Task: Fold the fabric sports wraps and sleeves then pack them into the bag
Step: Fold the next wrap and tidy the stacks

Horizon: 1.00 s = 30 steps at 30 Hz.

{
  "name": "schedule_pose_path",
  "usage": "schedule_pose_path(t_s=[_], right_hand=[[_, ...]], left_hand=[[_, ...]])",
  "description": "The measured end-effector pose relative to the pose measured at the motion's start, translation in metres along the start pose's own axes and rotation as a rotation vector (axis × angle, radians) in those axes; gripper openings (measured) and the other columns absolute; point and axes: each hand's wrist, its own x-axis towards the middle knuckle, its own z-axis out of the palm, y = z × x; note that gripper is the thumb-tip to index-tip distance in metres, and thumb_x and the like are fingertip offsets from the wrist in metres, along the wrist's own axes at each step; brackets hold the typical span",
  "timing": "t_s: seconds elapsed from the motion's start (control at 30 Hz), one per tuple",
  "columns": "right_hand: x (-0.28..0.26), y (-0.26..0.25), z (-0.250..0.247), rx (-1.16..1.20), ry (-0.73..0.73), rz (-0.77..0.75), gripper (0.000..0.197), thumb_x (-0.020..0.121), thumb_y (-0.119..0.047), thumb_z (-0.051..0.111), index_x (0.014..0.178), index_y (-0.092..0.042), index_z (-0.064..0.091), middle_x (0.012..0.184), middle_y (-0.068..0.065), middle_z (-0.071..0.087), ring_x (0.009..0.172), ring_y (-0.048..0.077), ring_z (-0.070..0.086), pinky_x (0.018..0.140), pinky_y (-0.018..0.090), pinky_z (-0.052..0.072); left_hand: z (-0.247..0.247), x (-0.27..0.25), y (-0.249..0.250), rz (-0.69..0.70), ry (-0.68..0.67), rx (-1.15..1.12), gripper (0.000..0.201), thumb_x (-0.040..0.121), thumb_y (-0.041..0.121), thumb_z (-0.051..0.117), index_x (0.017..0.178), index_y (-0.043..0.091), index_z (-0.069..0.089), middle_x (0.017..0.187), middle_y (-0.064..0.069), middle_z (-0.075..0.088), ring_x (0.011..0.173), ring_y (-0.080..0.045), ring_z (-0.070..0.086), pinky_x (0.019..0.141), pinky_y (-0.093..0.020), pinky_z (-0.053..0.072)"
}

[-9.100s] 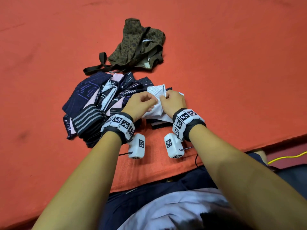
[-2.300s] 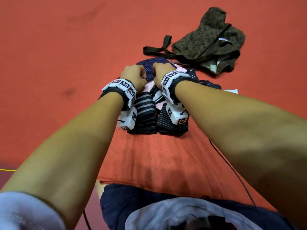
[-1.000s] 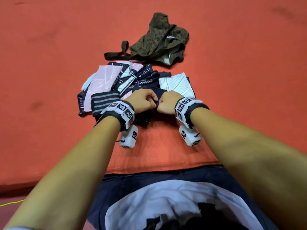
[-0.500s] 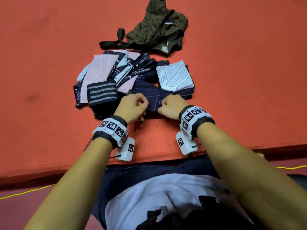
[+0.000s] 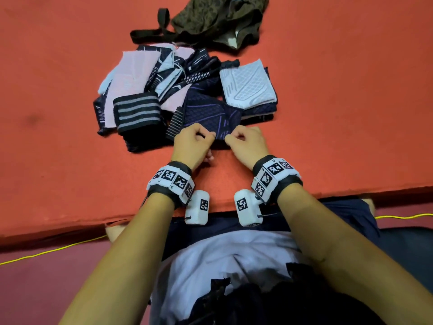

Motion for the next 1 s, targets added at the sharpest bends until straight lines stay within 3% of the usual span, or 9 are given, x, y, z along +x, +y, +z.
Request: schedule_pose_path(t_s=[0.13,0.3,0.37,0.47,0.57,0.63,0.77,0.9,1.0], right_hand=[[-0.001,-0.006,-0.004,0.21,-0.047,0.019,0.02,0.074,-0.028,0.063,0.058,-0.017,0.058,0.088,-0.002,0.055,0.084,0.024,0.065,0.086,0.047,0.056],[-0.002,-0.008,-0.004,0.49,-0.062,0.113,0.016,0.09,-0.017,0.067,0.088,-0.016,0.052,0.094,0.007,0.059,0.077,0.016,0.065,0.079,0.04,0.062],[0.0,-0.006,-0.003,0.539,-0.016,0.126,0.025,0.092,-0.015,0.068,0.105,-0.018,0.047,0.106,0.018,0.061,0.077,0.02,0.068,0.079,0.042,0.062],[0.004,-0.006,-0.005,0.563,-0.037,0.107,0.045,0.088,-0.003,0.067,0.123,-0.015,0.042,0.103,0.018,0.064,0.078,0.021,0.067,0.076,0.035,0.059],[0.004,-0.014,-0.015,0.586,-0.126,0.04,0.025,0.087,0.006,0.062,0.104,-0.012,0.061,0.088,0.012,0.068,0.076,0.019,0.063,0.066,0.025,0.053],[0.001,-0.016,-0.022,0.624,-0.152,0.008,0.02,0.086,0.007,0.061,0.09,-0.012,0.061,0.083,0.01,0.067,0.076,0.018,0.062,0.067,0.026,0.052],[-0.006,-0.008,-0.031,0.744,-0.165,-0.034,0.02,0.079,0.004,0.062,0.092,-0.011,0.061,0.09,0.013,0.065,0.085,0.026,0.061,0.074,0.032,0.053],[-0.005,0.002,-0.036,0.843,-0.081,-0.021,0.023,0.076,0.007,0.055,0.084,-0.014,0.059,0.083,0.007,0.063,0.078,0.018,0.061,0.072,0.032,0.053],[-0.004,0.009,-0.033,0.861,-0.106,0.072,0.025,0.082,0.008,0.056,0.097,-0.012,0.061,0.093,0.01,0.065,0.083,0.018,0.065,0.075,0.035,0.057]], left_hand=[[0.004,-0.005,-0.001,-0.037,-0.01,-0.035,0.028,0.094,0.028,0.065,0.075,0.012,0.054,0.051,-0.007,0.064,0.047,-0.022,0.067,0.04,-0.023,0.044],[0.01,-0.007,-0.005,-0.09,-0.01,-0.153,0.025,0.095,0.03,0.064,0.079,0.016,0.05,0.07,-0.012,0.074,0.061,-0.027,0.072,0.046,-0.027,0.049],[0.009,-0.007,-0.005,-0.058,0.018,-0.175,0.025,0.094,0.028,0.065,0.078,0.018,0.048,0.073,-0.011,0.075,0.063,-0.025,0.073,0.046,-0.027,0.05],[0.008,-0.001,-0.005,-0.01,0.065,-0.243,0.025,0.093,0.021,0.067,0.081,0.018,0.045,0.079,-0.023,0.072,0.066,-0.028,0.074,0.048,-0.033,0.052],[0.005,0.005,-0.006,-0.007,0.085,-0.346,0.032,0.092,0.014,0.068,0.088,0.022,0.037,0.084,-0.031,0.068,0.071,-0.034,0.074,0.05,-0.034,0.053],[0.003,0.007,-0.005,-0.003,0.084,-0.374,0.037,0.09,0.01,0.069,0.094,0.023,0.034,0.075,-0.023,0.069,0.071,-0.034,0.074,0.053,-0.034,0.054],[0.001,0.005,-0.005,0.038,0.063,-0.407,0.047,0.087,-0.002,0.069,0.116,0.02,0.04,0.063,-0.006,0.062,0.06,-0.021,0.068,0.055,-0.029,0.055],[0.003,0.001,-0.005,0.063,-0.033,-0.27,0.043,0.086,0.003,0.073,0.12,0.02,0.055,0.066,-0.014,0.068,0.056,-0.021,0.069,0.049,-0.026,0.051],[0.003,0.001,-0.004,0.016,-0.089,-0.129,0.035,0.087,0.013,0.075,0.12,0.018,0.063,0.064,-0.016,0.071,0.051,-0.023,0.067,0.046,-0.026,0.05]])
